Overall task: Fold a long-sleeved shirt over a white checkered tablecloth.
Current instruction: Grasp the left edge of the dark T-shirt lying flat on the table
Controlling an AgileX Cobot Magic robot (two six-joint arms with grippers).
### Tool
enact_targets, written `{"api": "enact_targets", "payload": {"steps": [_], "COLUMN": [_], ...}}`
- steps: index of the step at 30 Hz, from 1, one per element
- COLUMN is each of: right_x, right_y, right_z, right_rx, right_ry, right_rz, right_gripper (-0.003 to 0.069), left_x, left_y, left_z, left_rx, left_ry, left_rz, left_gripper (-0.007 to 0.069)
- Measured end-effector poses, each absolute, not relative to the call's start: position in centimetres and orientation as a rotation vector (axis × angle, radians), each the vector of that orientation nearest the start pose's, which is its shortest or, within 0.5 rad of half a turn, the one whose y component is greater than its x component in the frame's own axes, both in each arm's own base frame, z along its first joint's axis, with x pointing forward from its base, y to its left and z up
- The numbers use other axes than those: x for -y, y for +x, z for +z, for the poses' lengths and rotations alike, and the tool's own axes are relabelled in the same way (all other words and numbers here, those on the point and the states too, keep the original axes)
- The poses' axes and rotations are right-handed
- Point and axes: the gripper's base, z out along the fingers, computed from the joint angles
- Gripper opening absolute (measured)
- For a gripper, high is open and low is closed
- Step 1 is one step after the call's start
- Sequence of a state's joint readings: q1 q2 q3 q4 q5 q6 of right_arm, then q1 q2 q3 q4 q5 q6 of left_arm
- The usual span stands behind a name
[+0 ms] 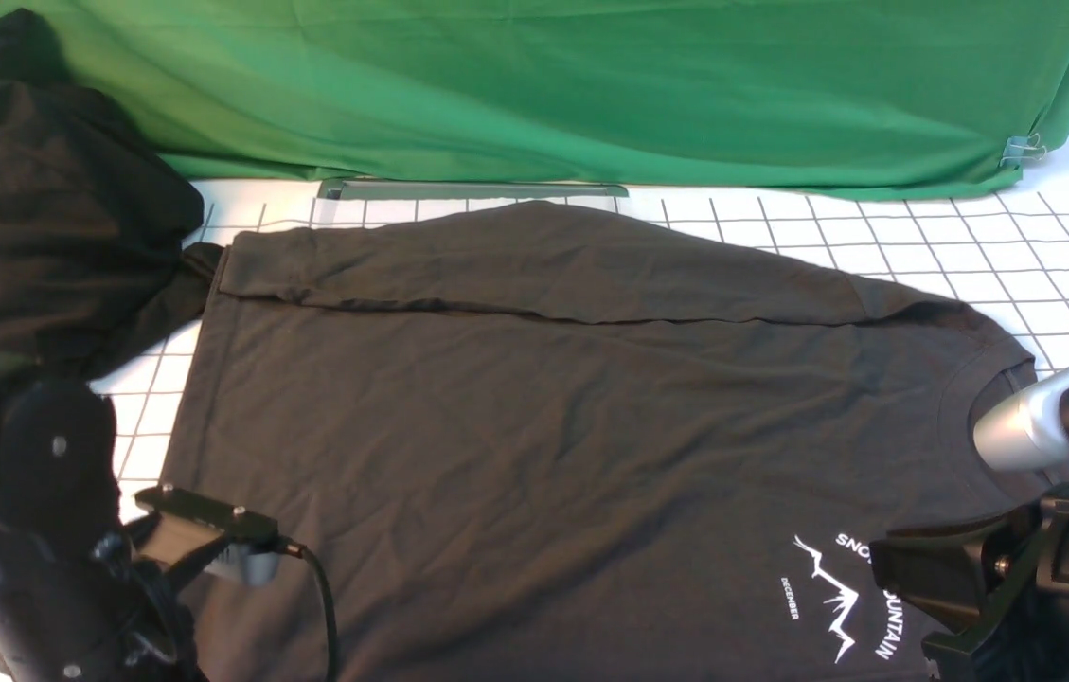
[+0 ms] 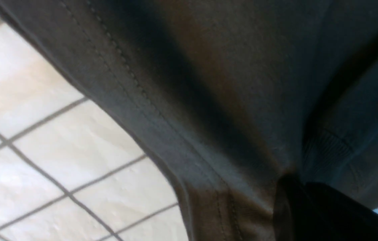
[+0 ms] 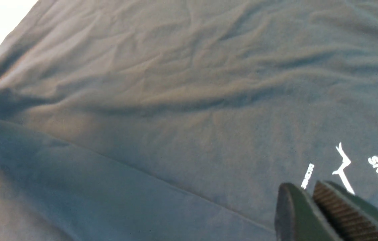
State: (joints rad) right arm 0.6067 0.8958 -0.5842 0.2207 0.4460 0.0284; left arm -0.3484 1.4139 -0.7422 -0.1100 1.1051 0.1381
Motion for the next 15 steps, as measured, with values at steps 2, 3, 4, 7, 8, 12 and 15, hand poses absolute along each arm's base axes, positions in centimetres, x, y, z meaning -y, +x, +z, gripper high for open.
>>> {"api": "enact_targets", "payload": {"steps": [2,3,4,7,8,12,15], "right_x": [-10.7,-10.7,-10.7,-10.7,-10.7,-10.7,-10.7], "right_y": [13.8,13.8,13.9,13.9,13.9,13.9,13.9], "right_z": [27.8,27.8,27.8,27.8,27.8,27.8,27.8], "right_rx": [-2.235,-2.235,-2.233,-2.230,-2.229,-2.229,-2.227], "right_ry": [-0.482,-0.482,-0.481,-0.480,-0.480,-0.480,-0.479], "right_rz": [0.553,0.553,0.553,0.553,0.554,0.554,0.554], "right_gripper": [0.0071,0.0071,0.0071,0.0071,0.0072,0.0073,0.0073], "left_x": [7.9,7.9,7.9,7.9,7.8,7.5,7.3], "left_y": [18.9,18.9,18.8,18.8,18.8,18.3,17.7], "left_z": [20.4,20.6,20.7,20.7,20.5,19.6,18.6], "left_rx": [-3.191,-3.189,-3.185,-3.182,-3.175,-3.179,-3.170], "left_ry": [0.699,0.696,0.693,0.696,0.700,0.700,0.742], "left_rz": [-0.145,-0.152,-0.157,-0.151,-0.138,-0.125,-0.124], "left_gripper": [0.0012,0.0012,0.0013,0.0025,0.0052,0.0155,0.0248]}}
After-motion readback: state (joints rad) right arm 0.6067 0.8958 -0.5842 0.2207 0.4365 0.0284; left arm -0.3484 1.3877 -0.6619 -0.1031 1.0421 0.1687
